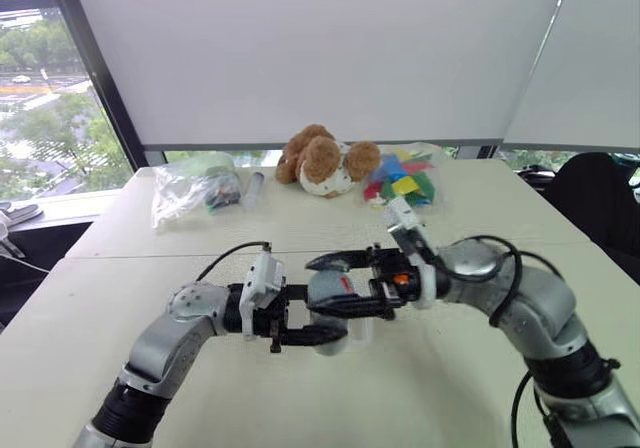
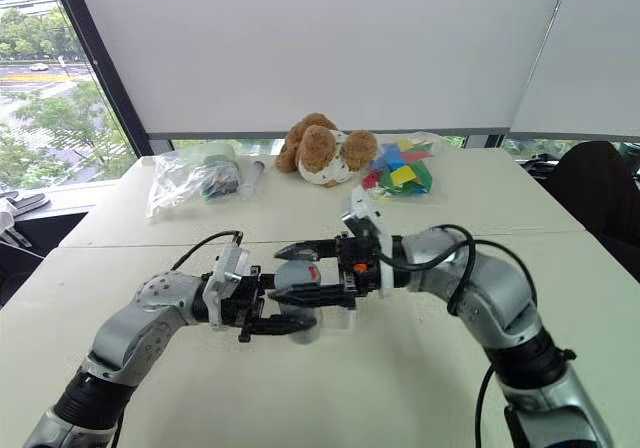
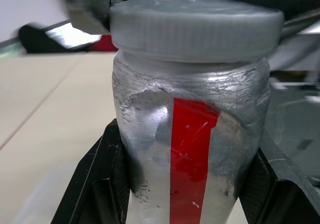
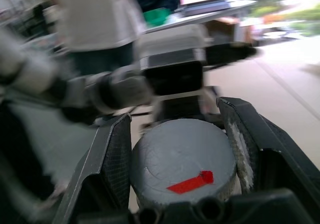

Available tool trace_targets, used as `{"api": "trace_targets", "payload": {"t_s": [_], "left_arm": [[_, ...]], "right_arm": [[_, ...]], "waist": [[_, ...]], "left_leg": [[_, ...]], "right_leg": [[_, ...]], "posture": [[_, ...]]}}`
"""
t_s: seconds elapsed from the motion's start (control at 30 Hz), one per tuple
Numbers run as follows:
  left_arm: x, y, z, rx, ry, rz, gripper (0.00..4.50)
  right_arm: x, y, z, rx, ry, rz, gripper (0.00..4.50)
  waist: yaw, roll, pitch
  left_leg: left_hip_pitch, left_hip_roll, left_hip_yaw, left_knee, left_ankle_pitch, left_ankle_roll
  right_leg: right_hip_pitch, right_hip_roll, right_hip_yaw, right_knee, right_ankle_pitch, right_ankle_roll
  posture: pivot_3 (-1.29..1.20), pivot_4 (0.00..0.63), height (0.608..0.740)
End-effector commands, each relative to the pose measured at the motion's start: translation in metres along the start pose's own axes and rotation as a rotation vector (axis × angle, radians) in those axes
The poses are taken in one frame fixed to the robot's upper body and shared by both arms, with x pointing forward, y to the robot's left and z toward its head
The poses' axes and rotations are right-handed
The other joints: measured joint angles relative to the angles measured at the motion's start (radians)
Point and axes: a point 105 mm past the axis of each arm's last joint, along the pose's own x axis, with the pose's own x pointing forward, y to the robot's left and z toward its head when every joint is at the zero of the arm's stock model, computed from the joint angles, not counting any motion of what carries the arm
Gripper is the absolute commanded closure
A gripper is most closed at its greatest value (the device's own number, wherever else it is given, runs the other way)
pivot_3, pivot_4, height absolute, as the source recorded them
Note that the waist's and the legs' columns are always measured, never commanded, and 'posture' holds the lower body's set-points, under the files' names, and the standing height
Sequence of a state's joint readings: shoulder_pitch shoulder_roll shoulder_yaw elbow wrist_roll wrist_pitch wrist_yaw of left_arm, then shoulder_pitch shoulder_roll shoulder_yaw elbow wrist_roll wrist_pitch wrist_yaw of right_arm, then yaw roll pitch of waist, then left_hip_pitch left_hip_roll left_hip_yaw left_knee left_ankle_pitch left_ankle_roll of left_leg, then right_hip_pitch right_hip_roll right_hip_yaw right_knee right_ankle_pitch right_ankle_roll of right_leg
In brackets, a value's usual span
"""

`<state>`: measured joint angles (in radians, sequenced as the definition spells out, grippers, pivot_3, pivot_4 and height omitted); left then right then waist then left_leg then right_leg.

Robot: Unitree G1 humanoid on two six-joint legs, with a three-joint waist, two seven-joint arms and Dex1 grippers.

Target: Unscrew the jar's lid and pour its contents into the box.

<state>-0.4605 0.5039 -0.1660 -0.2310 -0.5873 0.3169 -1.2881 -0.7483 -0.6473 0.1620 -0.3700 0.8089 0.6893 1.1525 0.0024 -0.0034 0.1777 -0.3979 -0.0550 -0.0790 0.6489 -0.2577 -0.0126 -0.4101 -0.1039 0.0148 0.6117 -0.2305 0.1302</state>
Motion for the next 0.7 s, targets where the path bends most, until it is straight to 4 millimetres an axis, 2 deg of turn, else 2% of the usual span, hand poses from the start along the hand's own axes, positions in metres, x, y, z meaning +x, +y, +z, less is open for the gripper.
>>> {"api": "trace_targets", "payload": {"t_s": [0.03, 0.1, 0.23, 0.27, 0.33, 0.37, 0.57, 0.7], "left_arm": [[-0.005, -0.016, 0.015, 0.015, -0.034, -0.156, 2.4], [-0.006, -0.02, 0.017, 0.021, -0.021, -0.202, 2.4], [-0.008, -0.015, 0.021, 0.037, -0.014, -0.194, 2.4], [-0.008, -0.012, 0.022, 0.038, -0.017, -0.171, 2.4], [-0.011, -0.007, 0.022, 0.031, -0.022, -0.113, 2.4], [-0.013, -0.004, 0.021, 0.023, -0.021, -0.083, 2.4], [-0.028, 0.02, 0.003, 0.023, 0.017, 0.183, 2.4], [-0.027, 0.027, -0.002, 0.02, 0.008, 0.248, 2.4]], "right_arm": [[-0.005, 0.006, 0.013, -0.092, 0.006, 0.127, 2.19], [-0.005, 0.004, 0.015, -0.108, 0.013, 0.155, 2.19], [-0.005, -0.003, 0.019, -0.156, 0.015, 0.14, 2.19], [-0.006, -0.006, 0.023, -0.181, -0.02, 0.11, 1.11], [-0.011, -0.009, 0.027, -0.203, -0.042, 0.053, 0.17], [-0.013, -0.011, 0.029, -0.209, -0.058, 0.022, 0.05], [-0.03, -0.019, 0.029, -0.14, -0.101, -0.211, 0.05], [-0.023, -0.016, 0.021, -0.103, -0.096, -0.261, 0.05]], "waist": [[-0.005, 0.0, 0.0], [-0.014, 0.0, 0.0], [-0.016, 0.0, 0.0], [-0.016, 0.0, 0.0], [-0.015, 0.0, 0.0], [-0.015, 0.0, 0.0], [-0.012, 0.0, 0.0], [-0.012, 0.0, 0.0]], "left_leg": [[0.0, 0.0, 0.0, 0.0, 0.0, 0.0], [0.001, 0.0, 0.0, -0.001, 0.0, 0.0], [0.001, 0.0, -0.001, -0.001, 0.0, 0.0], [0.001, 0.001, -0.001, -0.001, 0.0, 0.0], [0.001, 0.001, -0.001, -0.001, 0.0, 0.0], [0.001, 0.001, -0.001, -0.001, 0.0, 0.0], [0.001, 0.001, -0.001, -0.001, 0.0, 0.0], [0.001, 0.001, -0.001, -0.001, 0.0, 0.0]], "right_leg": [[0.0, 0.0, 0.0, 0.0, 0.0, 0.0], [0.0, 0.0, 0.0, 0.0, 0.0, 0.0], [0.0, 0.0, 0.0, 0.001, 0.0, 0.0], [0.0, 0.0, 0.0, 0.001, 0.0, 0.0], [0.0, 0.0, 0.0, 0.001, 0.0, 0.0], [0.0, 0.0, 0.0, 0.001, 0.0, 0.0], [0.0, 0.0, 0.0, 0.001, 0.0, 0.0], [-0.001, 0.0, 0.001, 0.001, 0.0, 0.0]], "posture": [[0.0, 0.15, 0.74], [0.0, 0.15, 0.74], [0.0, 0.15, 0.74], [0.0, 0.15, 0.74], [0.0, 0.15, 0.74], [0.0, 0.15, 0.74], [0.0, 0.15, 0.74], [0.0, 0.15, 0.74]]}}
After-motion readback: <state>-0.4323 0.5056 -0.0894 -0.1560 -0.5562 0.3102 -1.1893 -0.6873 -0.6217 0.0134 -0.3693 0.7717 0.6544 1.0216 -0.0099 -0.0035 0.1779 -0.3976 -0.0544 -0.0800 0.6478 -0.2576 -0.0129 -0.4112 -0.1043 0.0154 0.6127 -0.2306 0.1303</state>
